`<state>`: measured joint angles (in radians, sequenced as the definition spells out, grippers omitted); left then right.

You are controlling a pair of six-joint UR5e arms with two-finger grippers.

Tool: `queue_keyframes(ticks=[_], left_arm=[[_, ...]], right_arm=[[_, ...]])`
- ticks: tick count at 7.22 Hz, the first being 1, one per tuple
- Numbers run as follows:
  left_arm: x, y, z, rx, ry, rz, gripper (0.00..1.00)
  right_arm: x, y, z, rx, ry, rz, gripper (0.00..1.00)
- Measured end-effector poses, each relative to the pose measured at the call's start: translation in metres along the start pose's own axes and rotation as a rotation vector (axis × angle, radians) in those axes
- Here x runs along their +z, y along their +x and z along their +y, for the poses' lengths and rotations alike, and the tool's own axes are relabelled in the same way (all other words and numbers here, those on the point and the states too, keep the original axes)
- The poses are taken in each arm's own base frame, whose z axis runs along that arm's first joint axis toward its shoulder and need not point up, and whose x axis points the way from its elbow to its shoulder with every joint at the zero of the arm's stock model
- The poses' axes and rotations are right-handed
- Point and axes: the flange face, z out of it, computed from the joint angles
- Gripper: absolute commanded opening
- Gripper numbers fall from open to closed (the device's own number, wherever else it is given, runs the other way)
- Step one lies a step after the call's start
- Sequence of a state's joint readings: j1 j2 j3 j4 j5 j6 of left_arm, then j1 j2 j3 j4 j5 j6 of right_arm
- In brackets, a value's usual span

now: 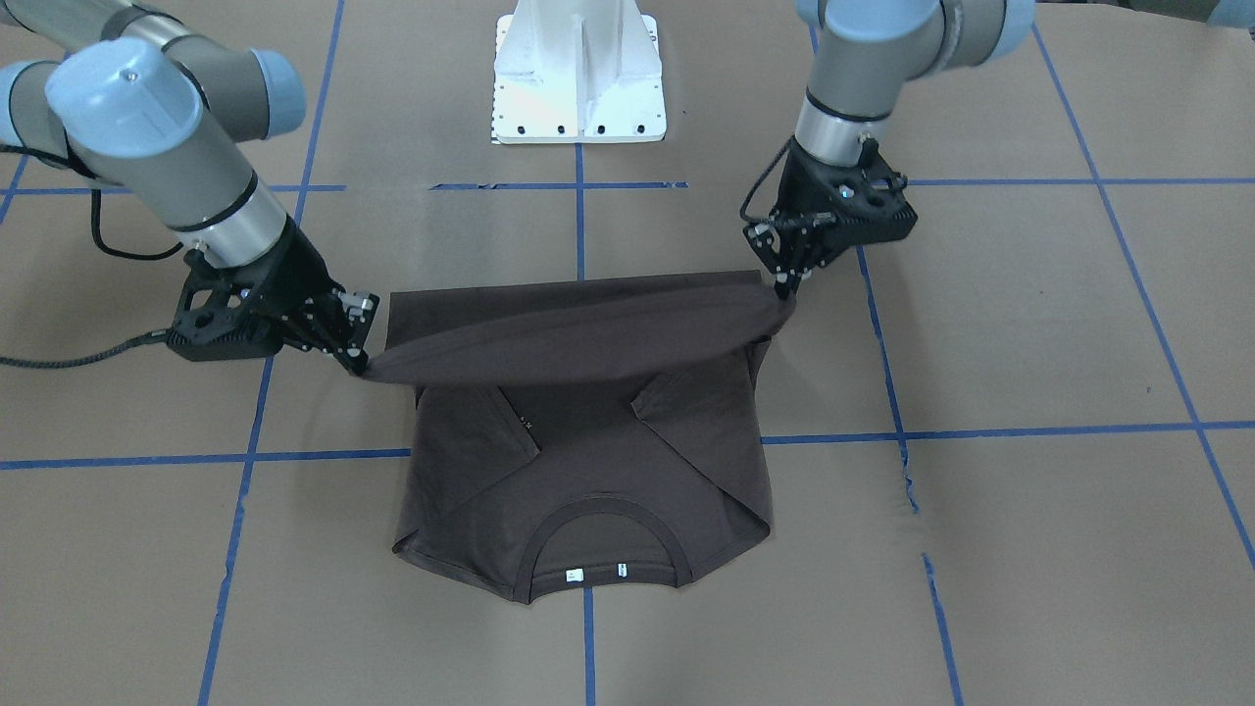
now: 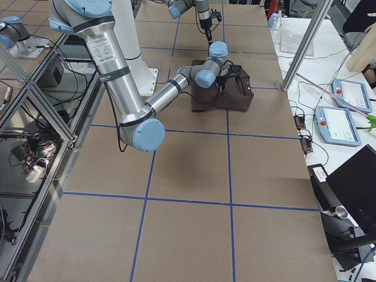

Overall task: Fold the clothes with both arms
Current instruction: 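Lift the hem with both grippers and fold it toward the collar, then release the hem and move the right gripper to the folded shirt's side edge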

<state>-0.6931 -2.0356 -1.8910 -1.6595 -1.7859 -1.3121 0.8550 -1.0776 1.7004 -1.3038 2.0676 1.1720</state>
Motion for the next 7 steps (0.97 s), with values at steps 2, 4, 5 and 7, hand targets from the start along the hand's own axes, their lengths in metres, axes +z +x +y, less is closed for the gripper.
queue_keyframes(ticks=[2, 4, 5, 7], left_arm=[[0.049, -0.006, -0.058, -0.009, 0.053, -0.006, 0.0], [0.087, -0.025, -0.094, 0.007, 0.082, -0.023, 0.0], [0.095, -0.023, -0.106, 0.012, 0.089, -0.028, 0.0], [0.108, 0.005, -0.125, 0.007, 0.091, -0.036, 0.0]], right_arm=[[0.03, -0.009, -0.054, 0.034, -0.003, 0.054, 0.0], [0.055, -0.004, -0.094, 0.033, -0.019, 0.093, 0.0], [0.062, -0.008, -0.107, 0.034, -0.02, 0.099, 0.0], [0.067, -0.022, -0.119, 0.028, -0.016, 0.095, 0.0]])
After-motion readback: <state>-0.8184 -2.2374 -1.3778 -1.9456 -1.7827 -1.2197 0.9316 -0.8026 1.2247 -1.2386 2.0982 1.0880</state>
